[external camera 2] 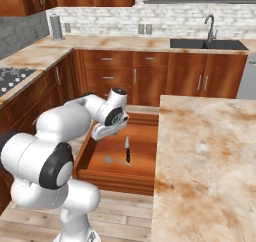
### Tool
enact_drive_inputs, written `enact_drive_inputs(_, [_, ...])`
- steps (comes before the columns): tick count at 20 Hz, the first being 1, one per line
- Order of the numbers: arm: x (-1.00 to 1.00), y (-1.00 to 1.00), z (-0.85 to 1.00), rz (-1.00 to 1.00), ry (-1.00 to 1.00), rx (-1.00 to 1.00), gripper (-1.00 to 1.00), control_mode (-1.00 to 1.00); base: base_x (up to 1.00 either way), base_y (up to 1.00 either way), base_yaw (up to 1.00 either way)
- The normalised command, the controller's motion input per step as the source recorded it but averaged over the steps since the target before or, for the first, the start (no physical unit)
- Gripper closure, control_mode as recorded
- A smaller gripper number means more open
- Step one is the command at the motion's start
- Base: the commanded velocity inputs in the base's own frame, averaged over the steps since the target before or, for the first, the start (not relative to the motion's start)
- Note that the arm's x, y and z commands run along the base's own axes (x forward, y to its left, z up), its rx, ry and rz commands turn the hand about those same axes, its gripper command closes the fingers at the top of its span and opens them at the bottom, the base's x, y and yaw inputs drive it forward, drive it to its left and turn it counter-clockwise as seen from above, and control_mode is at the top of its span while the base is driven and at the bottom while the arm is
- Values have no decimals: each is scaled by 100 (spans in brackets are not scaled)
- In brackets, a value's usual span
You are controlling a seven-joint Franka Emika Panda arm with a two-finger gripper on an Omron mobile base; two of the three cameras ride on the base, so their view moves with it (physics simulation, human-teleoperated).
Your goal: Pick up the metallic utensils from the counter and place them in the open drawer. Make sure not to pick up any wooden utensils.
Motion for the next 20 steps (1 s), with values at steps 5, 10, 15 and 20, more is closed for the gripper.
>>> enact_drive_inputs(5, [0,0,0,0,0,0,-100,100,-96,13,-27])
enact_drive_inputs(10, [0,0,0,0,0,0,-100,100,-100,22,-23])
enact_drive_inputs(15, [0,0,0,0,0,0,-100,100,-100,24,-5])
enact_drive_inputs(20, [0,0,0,0,0,0,-100,100,-100,3,6])
